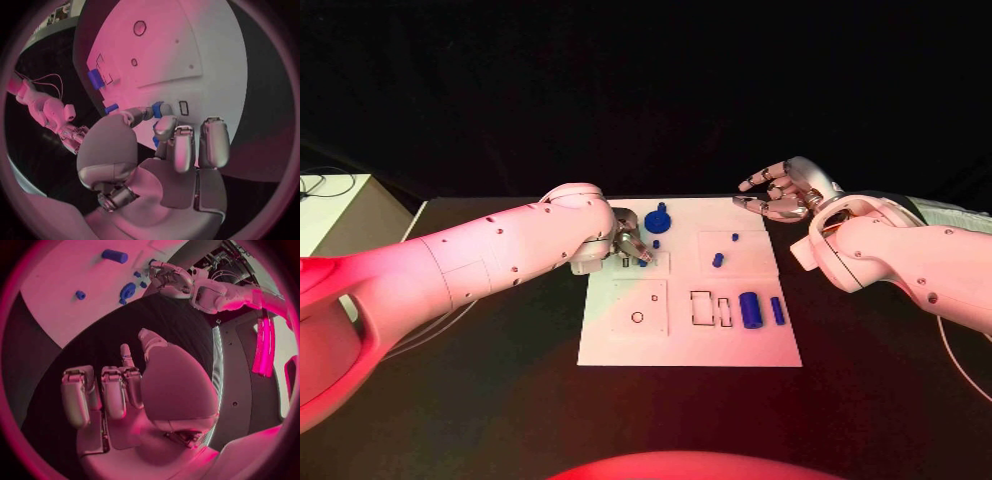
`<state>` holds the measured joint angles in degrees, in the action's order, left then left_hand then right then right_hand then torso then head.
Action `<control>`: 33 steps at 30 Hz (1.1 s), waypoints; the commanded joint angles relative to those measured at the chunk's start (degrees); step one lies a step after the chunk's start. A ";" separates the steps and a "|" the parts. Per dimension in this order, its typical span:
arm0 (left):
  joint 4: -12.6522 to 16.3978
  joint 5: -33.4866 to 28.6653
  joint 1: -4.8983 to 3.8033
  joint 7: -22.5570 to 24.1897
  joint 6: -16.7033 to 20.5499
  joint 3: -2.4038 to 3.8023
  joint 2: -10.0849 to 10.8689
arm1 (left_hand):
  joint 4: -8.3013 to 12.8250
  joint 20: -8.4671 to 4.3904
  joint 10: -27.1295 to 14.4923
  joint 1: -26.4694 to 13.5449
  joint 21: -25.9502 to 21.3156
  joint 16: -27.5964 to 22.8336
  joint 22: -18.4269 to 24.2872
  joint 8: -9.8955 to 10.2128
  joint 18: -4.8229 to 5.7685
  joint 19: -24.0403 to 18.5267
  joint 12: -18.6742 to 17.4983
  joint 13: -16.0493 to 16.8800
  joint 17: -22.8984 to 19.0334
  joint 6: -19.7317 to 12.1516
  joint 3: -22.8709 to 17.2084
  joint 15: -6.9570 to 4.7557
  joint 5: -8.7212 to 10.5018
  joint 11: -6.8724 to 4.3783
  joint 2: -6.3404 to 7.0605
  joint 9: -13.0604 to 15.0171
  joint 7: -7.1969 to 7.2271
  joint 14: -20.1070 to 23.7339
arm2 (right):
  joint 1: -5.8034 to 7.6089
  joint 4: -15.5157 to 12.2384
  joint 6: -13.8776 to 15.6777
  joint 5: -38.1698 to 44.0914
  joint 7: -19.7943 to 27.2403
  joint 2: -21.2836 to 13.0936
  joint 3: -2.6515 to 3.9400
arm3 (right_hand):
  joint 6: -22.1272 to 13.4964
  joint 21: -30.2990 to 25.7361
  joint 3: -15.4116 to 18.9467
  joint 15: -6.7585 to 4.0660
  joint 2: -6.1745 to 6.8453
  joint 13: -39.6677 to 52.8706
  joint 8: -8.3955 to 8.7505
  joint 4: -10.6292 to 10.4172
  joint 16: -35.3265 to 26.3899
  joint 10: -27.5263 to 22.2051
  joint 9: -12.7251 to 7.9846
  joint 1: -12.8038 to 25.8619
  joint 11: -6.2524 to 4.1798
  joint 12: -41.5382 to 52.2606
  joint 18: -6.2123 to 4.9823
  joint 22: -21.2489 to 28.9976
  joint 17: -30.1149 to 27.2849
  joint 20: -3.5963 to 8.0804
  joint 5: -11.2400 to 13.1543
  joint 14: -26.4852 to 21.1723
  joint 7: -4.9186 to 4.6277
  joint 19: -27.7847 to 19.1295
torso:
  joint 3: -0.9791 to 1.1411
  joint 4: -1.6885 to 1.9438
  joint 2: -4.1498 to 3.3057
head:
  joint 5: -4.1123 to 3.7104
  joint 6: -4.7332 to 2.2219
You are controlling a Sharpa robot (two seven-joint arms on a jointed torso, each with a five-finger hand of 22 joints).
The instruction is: Assemble the parts on the task board
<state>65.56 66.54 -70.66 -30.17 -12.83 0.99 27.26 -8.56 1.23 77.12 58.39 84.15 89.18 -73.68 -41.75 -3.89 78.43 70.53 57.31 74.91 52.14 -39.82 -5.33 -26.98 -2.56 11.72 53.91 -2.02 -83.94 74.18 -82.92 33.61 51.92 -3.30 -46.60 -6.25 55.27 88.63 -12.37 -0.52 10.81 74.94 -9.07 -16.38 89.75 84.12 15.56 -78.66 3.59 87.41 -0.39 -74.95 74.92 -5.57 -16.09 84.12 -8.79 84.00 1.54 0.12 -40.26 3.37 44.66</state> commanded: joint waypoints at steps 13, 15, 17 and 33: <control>1.46 -0.22 0.59 0.45 -0.56 -0.14 1.01 | -1.53 -0.14 -0.42 -2.35 -0.37 0.15 0.11 2.15 0.29 0.57 0.20 0.27 13.75 2.05 7.83 -0.30 0.84 -0.15 1.27 0.57 0.94 -5.66 | -0.08 -0.03 -0.58 0.10 0.63 -0.10 0.02 | -0.61 -0.33 -0.26 0.37 0.28 12.93 -0.18 -0.05 -0.21 3.65 0.00 0.53 0.44 -0.64 -0.05 -13.93 13.91 -0.20 -0.26 5.59 -0.04 5.18 | -0.09 0.02 0.05 | -0.05 -0.41; 1.72 -0.13 0.60 0.47 -0.21 -0.07 1.26 | -2.40 -0.14 -0.44 -2.19 -0.41 0.14 0.11 2.34 0.29 0.59 0.24 0.34 13.74 2.17 9.81 -0.31 1.05 -0.13 1.72 0.77 0.92 -5.65 | -0.10 -0.03 -0.57 0.09 0.65 -0.11 0.02 | -0.61 -0.33 -0.26 0.37 0.28 12.93 -0.18 -0.05 -0.21 3.65 0.00 0.53 0.44 -0.64 -0.05 -13.93 13.91 -0.20 -0.26 5.59 -0.04 5.18 | -0.10 0.02 0.06 | -0.10 -0.44; 1.93 -0.05 0.61 0.48 0.10 -0.02 1.44 | -2.93 -0.14 -0.46 -2.12 -0.42 0.15 0.10 2.44 0.29 0.60 0.24 0.34 13.77 2.21 10.61 -0.31 1.24 -0.13 1.78 0.85 0.90 -5.66 | -0.12 -0.03 -0.56 0.09 0.67 -0.11 0.02 | -0.61 -0.33 -0.26 0.37 0.28 12.93 -0.18 -0.05 -0.21 3.65 0.00 0.53 0.44 -0.64 -0.05 -13.93 13.91 -0.20 -0.26 5.59 -0.04 5.18 | -0.09 0.01 0.02 | -0.08 -0.56; 3.35 0.13 0.62 0.50 2.04 0.52 2.58 | -8.09 -0.05 -0.50 -0.49 -0.57 0.14 0.09 3.43 0.27 0.64 0.29 0.49 13.76 2.59 16.28 -0.20 8.08 -0.01 1.23 1.62 0.77 -5.66 | -0.25 0.02 -0.54 0.03 0.77 -0.19 0.02 | -0.68 -0.34 -0.26 0.38 0.31 12.94 -0.17 -0.07 -0.22 3.66 -0.01 0.61 0.45 -0.63 -0.05 -13.93 13.88 -0.20 -0.25 5.58 -0.05 5.18 | -0.06 0.02 0.05 | -0.12 -0.70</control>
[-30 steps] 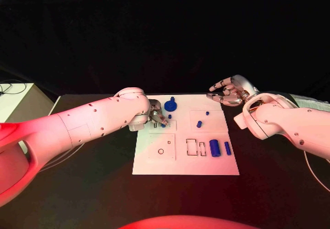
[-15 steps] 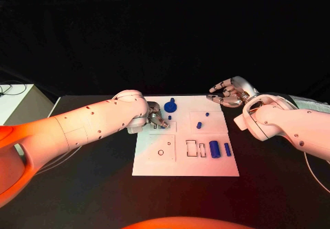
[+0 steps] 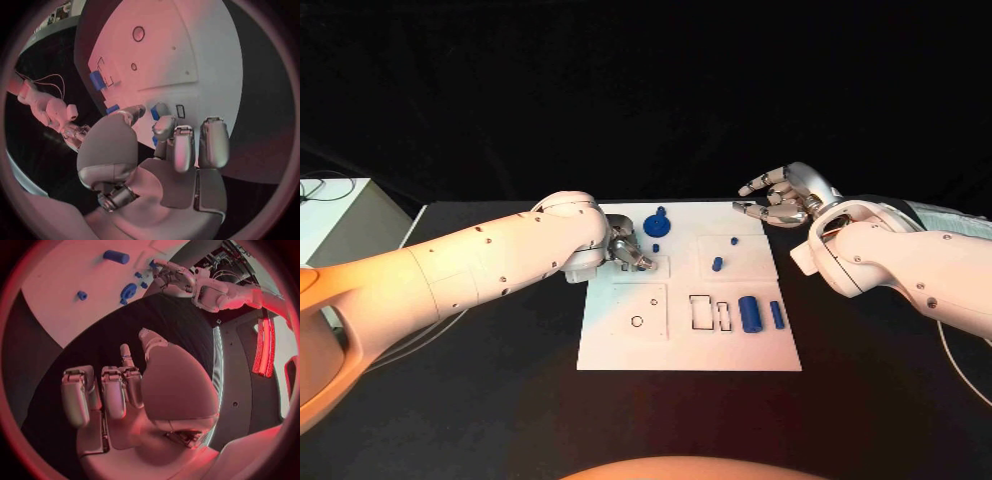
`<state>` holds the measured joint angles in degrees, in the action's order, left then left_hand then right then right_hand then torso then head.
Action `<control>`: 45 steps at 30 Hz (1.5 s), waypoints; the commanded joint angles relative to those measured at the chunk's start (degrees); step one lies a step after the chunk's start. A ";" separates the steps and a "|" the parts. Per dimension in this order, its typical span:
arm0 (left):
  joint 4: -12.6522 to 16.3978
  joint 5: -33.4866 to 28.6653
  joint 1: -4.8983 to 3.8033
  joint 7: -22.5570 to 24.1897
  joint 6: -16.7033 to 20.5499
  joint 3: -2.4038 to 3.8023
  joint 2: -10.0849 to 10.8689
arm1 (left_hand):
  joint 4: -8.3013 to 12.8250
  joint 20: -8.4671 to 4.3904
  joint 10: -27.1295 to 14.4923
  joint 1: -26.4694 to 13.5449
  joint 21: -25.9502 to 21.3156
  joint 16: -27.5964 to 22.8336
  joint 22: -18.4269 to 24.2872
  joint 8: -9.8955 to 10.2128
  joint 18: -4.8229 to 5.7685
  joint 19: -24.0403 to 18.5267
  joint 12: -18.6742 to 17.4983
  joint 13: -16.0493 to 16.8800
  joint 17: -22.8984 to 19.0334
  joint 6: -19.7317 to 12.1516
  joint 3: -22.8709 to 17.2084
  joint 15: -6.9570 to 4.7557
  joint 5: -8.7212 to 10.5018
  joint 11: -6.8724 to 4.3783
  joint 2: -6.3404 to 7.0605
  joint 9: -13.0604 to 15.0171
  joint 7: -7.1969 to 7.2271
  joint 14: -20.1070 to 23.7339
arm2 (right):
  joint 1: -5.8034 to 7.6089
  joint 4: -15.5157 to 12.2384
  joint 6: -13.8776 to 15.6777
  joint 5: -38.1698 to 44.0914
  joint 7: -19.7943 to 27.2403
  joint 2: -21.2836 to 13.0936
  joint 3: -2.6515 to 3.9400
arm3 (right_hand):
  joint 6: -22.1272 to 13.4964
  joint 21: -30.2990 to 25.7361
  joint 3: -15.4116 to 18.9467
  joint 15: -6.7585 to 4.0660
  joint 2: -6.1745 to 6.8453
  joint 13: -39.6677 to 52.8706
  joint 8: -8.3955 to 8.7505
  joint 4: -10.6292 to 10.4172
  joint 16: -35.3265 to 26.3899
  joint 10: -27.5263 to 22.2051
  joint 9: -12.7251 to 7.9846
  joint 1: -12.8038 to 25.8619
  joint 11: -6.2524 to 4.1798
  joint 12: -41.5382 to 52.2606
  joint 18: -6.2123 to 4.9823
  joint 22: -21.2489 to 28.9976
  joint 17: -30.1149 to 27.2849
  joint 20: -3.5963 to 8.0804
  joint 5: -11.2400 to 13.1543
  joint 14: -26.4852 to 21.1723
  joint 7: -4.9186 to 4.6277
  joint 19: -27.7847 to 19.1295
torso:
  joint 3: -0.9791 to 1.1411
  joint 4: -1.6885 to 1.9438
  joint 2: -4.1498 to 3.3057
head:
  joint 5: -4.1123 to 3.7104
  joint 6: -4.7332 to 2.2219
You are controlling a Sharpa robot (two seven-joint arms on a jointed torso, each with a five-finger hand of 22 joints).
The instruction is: Assemble the parts on the task board
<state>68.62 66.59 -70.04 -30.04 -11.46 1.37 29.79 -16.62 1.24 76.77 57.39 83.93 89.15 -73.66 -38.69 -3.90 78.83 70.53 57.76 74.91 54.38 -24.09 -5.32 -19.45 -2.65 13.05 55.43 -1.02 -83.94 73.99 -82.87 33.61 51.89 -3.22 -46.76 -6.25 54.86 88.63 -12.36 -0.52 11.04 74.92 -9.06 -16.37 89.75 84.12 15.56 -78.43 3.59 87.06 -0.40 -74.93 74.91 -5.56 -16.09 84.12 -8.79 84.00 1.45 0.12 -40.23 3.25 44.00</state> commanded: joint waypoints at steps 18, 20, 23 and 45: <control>2.31 -1.33 -0.05 0.38 0.66 6.72 2.50 | -0.05 0.20 -1.94 0.94 -1.55 -0.58 2.54 1.98 -0.25 -1.53 -1.52 -2.47 12.40 -1.05 3.61 0.22 3.47 0.63 -1.03 0.28 -0.84 -5.24 | -0.16 0.04 -0.39 -0.01 0.80 -0.24 0.02 | -0.32 -0.36 -0.27 0.38 0.08 12.97 -0.17 -0.10 -0.22 3.67 -0.02 0.46 0.46 -0.26 -0.06 -13.94 13.88 -0.21 -0.24 5.58 -0.06 5.17 | 0.09 0.03 -0.05 | 0.25 -0.80; 1.79 -2.39 -0.07 0.53 1.11 7.93 2.58 | -0.04 0.51 -3.66 1.82 -2.53 -1.48 4.51 3.37 -0.65 -2.98 -3.19 -4.79 10.82 -2.33 4.04 0.75 3.19 1.25 -1.25 -0.14 -1.53 -4.70 | -0.17 0.07 -0.36 -0.02 0.82 -0.24 0.02 | -0.32 -0.36 -0.27 0.38 0.08 12.97 -0.17 -0.10 -0.22 3.67 -0.02 0.46 0.46 -0.26 -0.06 -13.94 13.88 -0.21 -0.24 5.58 -0.06 5.17 | 0.12 0.01 -0.07 | 0.32 -0.85; 0.08 -4.48 -0.14 0.77 2.09 9.35 2.43 | -0.03 1.14 -6.96 3.08 -3.50 -2.52 6.23 5.22 -1.00 -4.28 -6.54 -9.47 9.08 -3.56 4.54 1.52 2.90 2.13 -1.70 -0.80 -2.49 -4.04 | -0.17 0.13 -0.33 -0.04 0.83 -0.23 0.02 | -0.32 -0.36 -0.27 0.38 0.08 12.97 -0.17 -0.10 -0.22 3.67 -0.02 0.46 0.46 -0.26 -0.06 -13.94 13.88 -0.21 -0.24 5.58 -0.06 5.17 | 0.14 -0.06 -0.12 | 0.49 -1.05; -14.02 -2.83 -1.03 1.83 3.28 10.17 -3.28 | -0.05 2.11 -7.90 5.48 -3.35 -2.15 5.56 8.22 -0.90 -3.82 -6.89 -10.28 9.69 -5.34 4.98 2.54 2.41 3.24 -2.43 -2.48 -3.77 -4.23 | 0.04 -0.77 -0.13 -0.02 0.87 -0.43 0.16 | -0.39 -0.33 -0.31 0.39 0.08 12.96 -0.20 -0.11 -0.22 3.67 -0.02 0.65 0.46 -0.27 -0.05 -13.96 13.91 -0.21 -0.28 5.58 -0.07 5.19 | 0.25 -0.80 -1.35 | 1.42 -2.96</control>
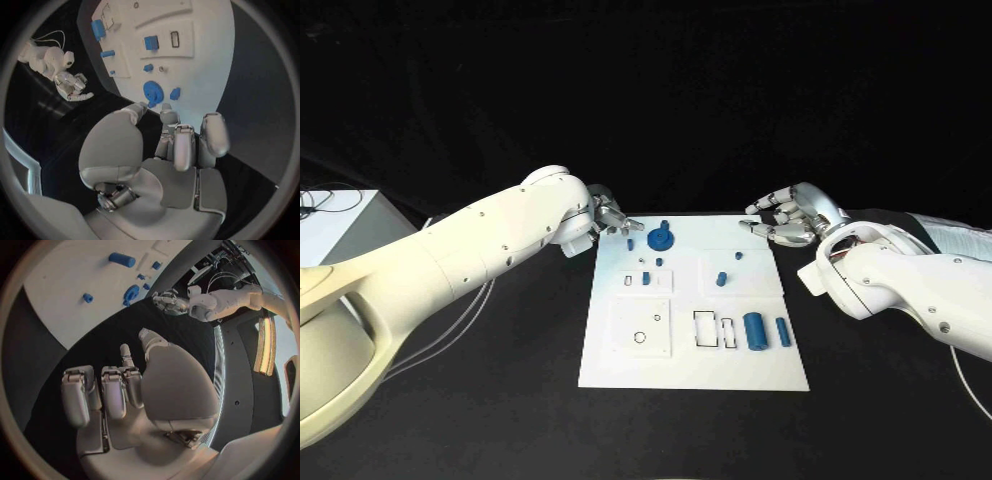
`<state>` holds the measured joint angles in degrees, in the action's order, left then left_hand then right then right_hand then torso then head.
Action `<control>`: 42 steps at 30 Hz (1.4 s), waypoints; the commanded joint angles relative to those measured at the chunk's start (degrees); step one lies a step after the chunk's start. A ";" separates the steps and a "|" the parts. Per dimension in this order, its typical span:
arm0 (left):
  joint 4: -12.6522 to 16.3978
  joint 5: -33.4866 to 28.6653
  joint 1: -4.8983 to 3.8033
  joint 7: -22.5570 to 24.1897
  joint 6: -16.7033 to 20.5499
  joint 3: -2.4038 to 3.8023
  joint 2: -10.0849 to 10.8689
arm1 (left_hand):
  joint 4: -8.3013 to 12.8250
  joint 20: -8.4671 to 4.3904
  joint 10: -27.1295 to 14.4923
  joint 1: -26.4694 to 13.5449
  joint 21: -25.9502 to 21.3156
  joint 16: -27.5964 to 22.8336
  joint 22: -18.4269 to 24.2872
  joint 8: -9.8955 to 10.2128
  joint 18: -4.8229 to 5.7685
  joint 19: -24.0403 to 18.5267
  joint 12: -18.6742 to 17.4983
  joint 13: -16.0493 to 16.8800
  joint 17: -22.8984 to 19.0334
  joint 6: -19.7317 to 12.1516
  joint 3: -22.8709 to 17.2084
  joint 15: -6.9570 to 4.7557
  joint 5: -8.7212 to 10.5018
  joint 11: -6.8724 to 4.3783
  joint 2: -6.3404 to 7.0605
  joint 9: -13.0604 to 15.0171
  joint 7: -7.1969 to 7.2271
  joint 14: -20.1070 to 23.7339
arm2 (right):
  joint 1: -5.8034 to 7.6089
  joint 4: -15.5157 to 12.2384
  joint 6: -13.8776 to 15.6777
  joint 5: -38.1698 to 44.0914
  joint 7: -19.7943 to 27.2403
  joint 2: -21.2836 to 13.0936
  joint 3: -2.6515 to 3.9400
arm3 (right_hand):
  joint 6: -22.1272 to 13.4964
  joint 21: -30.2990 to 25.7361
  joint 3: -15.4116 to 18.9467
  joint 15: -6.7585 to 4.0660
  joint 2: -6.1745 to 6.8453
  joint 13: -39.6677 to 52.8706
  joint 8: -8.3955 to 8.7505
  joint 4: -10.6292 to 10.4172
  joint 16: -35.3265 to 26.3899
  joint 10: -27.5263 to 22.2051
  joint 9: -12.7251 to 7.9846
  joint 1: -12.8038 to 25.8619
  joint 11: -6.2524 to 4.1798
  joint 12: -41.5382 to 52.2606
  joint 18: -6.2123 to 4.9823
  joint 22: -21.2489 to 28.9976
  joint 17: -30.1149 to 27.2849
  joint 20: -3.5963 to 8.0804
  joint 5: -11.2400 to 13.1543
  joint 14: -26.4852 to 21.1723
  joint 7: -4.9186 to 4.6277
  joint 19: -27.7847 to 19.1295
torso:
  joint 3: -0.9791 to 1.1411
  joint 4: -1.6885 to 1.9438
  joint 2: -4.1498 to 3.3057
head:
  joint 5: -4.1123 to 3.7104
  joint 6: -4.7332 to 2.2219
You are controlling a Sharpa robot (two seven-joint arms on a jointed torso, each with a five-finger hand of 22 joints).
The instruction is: Assemble the parts on the task board
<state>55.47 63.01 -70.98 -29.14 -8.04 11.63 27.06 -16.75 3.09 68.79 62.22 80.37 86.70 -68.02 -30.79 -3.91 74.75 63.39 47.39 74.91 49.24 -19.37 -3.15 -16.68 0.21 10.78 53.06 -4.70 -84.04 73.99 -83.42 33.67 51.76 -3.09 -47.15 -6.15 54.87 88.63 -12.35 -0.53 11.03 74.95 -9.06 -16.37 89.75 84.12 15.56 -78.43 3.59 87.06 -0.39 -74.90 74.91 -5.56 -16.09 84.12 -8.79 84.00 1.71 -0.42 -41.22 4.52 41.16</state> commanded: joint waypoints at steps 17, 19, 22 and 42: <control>-5.17 0.81 -0.07 0.80 -0.71 -1.17 -2.38 | 0.00 0.32 0.21 0.66 0.28 0.38 -0.23 0.38 -0.86 0.37 0.44 0.30 9.82 0.06 0.28 0.40 -0.36 0.41 -0.37 -0.22 -0.11 -4.19 | 0.19 -0.67 -0.17 0.31 0.74 -0.14 0.27 | -0.40 -0.33 -0.32 0.39 0.08 12.93 -0.20 -0.12 -0.22 3.67 -0.02 0.65 0.46 -0.27 -0.05 -13.98 13.91 -0.22 -0.28 5.58 -0.08 5.19 | 0.03 -0.56 -0.91 | 0.55 -0.16; -5.26 0.83 -0.07 0.77 -0.68 -1.18 -2.30 | 0.00 0.32 0.21 0.66 0.28 0.38 -0.23 0.38 -0.86 0.37 0.44 0.30 9.82 0.06 0.28 0.40 -0.36 0.41 -0.37 -0.22 -0.11 -4.19 | 0.20 -0.64 -0.18 0.32 0.73 -0.14 0.28 | -0.40 -0.33 -0.32 0.39 0.08 12.93 -0.20 -0.12 -0.22 3.67 -0.02 0.65 0.46 -0.27 -0.05 -13.98 13.91 -0.22 -0.28 5.58 -0.08 5.19 | 0.02 -0.57 -0.89 | 0.51 -0.10; -5.32 0.86 -0.07 0.72 -0.67 -1.19 -2.18 | 0.00 0.35 0.33 0.65 0.36 0.51 -0.40 0.30 -0.83 0.49 0.59 0.47 10.04 0.35 0.31 0.41 -0.36 0.38 -0.48 -0.25 -0.06 -4.27 | 0.20 -0.62 -0.18 0.33 0.73 -0.16 0.28 | -0.40 -0.33 -0.32 0.39 0.08 12.93 -0.20 -0.12 -0.22 3.67 -0.02 0.65 0.46 -0.27 -0.05 -13.98 13.91 -0.22 -0.28 5.58 -0.08 5.19 | 0.02 -0.57 -0.88 | 0.47 -0.08; -4.40 0.74 -0.08 1.51 0.36 -1.27 -1.86 | 0.24 0.38 0.05 2.74 0.33 0.47 -0.29 0.29 -0.89 0.38 0.65 0.14 9.89 0.59 0.46 0.28 -0.36 0.24 0.18 -0.44 0.10 -4.21 | 0.21 -0.44 -0.25 0.37 0.69 -0.10 0.29 | -0.42 -0.32 -0.44 0.39 0.07 12.96 -0.26 -0.05 -0.21 3.70 0.00 0.70 0.46 -0.22 -0.04 -14.00 13.93 -0.22 -0.38 5.59 -0.07 5.20 | 0.10 -0.57 -0.85 | 0.48 -0.36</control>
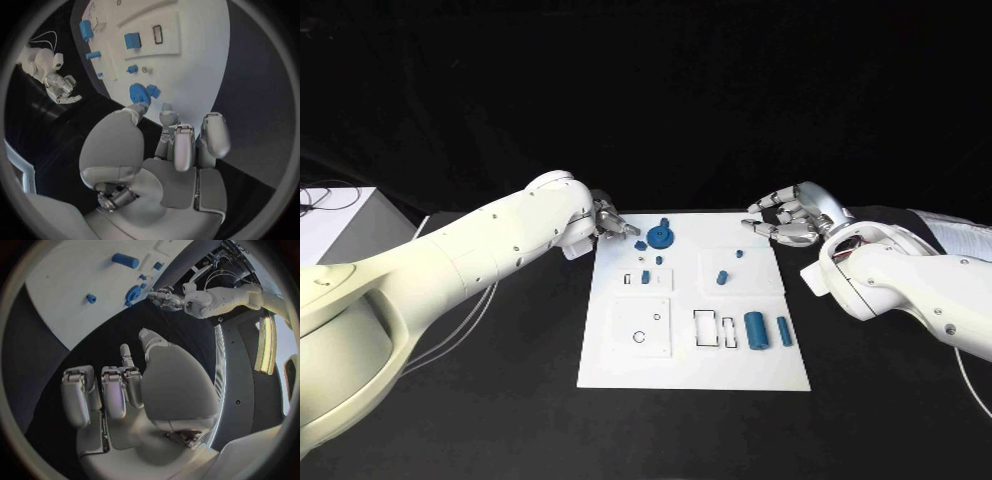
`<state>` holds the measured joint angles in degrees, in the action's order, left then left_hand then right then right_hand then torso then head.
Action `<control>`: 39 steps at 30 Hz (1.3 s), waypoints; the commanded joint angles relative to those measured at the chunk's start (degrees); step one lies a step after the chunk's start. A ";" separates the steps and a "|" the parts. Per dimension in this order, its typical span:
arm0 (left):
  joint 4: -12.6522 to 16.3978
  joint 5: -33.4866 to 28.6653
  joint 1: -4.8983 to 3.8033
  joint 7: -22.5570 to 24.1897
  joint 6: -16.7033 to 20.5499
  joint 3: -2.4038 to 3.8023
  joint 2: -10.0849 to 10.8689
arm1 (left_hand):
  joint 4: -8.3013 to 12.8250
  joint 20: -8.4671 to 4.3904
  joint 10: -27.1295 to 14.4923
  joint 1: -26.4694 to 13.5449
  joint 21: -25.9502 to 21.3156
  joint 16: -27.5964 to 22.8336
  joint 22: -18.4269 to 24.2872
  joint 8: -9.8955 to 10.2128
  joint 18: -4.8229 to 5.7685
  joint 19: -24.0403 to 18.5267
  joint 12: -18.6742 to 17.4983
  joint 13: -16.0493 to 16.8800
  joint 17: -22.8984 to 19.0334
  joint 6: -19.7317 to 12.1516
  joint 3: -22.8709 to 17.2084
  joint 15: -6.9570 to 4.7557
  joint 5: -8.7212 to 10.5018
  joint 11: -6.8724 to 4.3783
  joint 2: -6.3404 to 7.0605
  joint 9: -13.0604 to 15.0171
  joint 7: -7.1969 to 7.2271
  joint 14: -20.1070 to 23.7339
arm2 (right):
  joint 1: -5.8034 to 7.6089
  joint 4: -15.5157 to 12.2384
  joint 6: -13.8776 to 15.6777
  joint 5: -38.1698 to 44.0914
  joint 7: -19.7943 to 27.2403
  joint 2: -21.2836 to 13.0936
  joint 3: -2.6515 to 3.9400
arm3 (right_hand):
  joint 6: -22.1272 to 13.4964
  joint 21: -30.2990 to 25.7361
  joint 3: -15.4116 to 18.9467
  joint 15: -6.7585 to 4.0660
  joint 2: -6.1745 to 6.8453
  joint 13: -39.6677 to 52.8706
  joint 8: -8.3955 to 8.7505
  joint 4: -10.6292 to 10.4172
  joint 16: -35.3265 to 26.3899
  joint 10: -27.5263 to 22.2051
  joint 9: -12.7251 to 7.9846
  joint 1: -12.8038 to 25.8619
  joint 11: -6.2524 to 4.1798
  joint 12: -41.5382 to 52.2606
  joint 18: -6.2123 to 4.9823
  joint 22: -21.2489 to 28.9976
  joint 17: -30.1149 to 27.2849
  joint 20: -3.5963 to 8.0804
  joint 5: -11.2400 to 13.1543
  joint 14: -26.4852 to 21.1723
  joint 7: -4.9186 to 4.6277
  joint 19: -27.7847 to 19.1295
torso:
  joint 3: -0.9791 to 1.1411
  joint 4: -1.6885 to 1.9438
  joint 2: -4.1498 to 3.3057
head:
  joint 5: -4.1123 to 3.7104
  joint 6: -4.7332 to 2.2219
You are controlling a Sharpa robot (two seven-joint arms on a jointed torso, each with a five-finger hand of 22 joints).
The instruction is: Assemble the parts on the task board
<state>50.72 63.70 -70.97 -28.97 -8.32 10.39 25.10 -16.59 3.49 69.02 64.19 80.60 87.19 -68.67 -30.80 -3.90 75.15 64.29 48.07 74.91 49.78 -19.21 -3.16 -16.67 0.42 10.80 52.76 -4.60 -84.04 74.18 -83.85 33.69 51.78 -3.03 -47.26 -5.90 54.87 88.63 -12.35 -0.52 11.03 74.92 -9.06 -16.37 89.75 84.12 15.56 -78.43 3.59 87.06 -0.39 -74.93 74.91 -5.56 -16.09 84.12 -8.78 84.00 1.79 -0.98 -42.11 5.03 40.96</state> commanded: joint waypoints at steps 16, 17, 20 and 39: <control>4.81 10.26 0.00 9.13 12.73 -4.06 0.95 | -0.07 1.69 -11.50 10.72 -5.60 -5.01 10.17 0.07 -2.94 -8.02 -8.63 -12.81 1.18 -4.54 3.22 2.25 2.11 2.14 4.22 -1.20 -2.18 0.24 | 0.01 0.01 -0.31 0.36 0.69 -0.04 0.03 | -0.42 -0.34 -0.49 0.39 0.08 12.99 -0.29 -0.01 -0.22 3.70 0.00 0.66 0.45 -0.22 -0.05 -13.95 13.91 -0.22 -0.41 5.58 -0.06 5.19 | -0.05 -0.08 -0.11 | -0.03 -0.71; 4.93 10.76 0.01 9.02 13.06 -4.23 0.94 | -0.13 1.73 -11.57 10.55 -5.66 -5.00 10.23 -0.09 -2.96 -8.05 -8.57 -12.90 1.14 -4.65 3.67 2.29 2.42 2.18 4.12 -1.23 -2.21 0.25 | 0.01 0.02 -0.31 0.36 0.69 -0.05 0.03 | -0.42 -0.34 -0.49 0.39 0.08 12.99 -0.29 -0.01 -0.22 3.70 0.00 0.66 0.45 -0.22 -0.05 -13.95 13.91 -0.22 -0.41 5.58 -0.06 5.19 | -0.07 -0.08 -0.11 | -0.04 -0.70; 5.17 11.56 0.03 8.58 13.55 -4.51 0.91 | -0.20 1.82 -11.74 9.84 -5.69 -4.84 10.18 -0.73 -2.95 -7.95 -8.30 -13.18 1.21 -4.82 5.35 2.34 3.31 2.20 3.50 -1.30 -2.22 0.20 | 0.01 0.02 -0.34 0.37 0.69 -0.06 0.03 | -0.42 -0.34 -0.49 0.39 0.08 12.99 -0.29 -0.01 -0.22 3.70 0.00 0.66 0.45 -0.22 -0.05 -13.95 13.91 -0.22 -0.41 5.58 -0.06 5.19 | -0.06 -0.06 -0.10 | -0.02 -0.66; 5.61 12.47 0.34 4.38 8.58 -5.54 -0.13 | -0.27 0.85 -7.81 9.80 -2.65 -1.65 4.42 -8.46 -1.83 -3.48 -1.61 -9.68 5.71 -2.85 14.34 0.99 5.71 0.59 -0.98 -0.86 -0.34 -2.25 | 0.00 0.08 -0.56 0.48 0.54 0.07 0.03 | -0.42 -0.34 -0.49 0.39 0.08 12.99 -0.29 -0.01 -0.22 3.70 0.00 0.66 0.45 -0.22 -0.05 -13.95 13.91 -0.22 -0.41 5.58 -0.06 5.19 | -0.02 -0.16 -0.21 | -0.15 -0.13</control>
<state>56.30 75.40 -70.64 -23.20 2.26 4.86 25.16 -16.83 4.37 60.68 73.97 77.71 85.19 -63.87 -38.94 -5.87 71.25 62.09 37.68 74.91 46.80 -5.19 -1.76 -11.19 1.04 10.18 51.97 -5.30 -83.85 74.18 -83.70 33.66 51.81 -3.01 -47.21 -5.90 54.87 88.63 -12.51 -0.53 11.03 74.90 -9.06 -16.52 89.75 84.12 15.56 -78.43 3.59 87.06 -0.40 -74.91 74.90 -5.56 -16.31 84.12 -8.78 84.00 1.76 -1.09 -42.31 4.93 40.74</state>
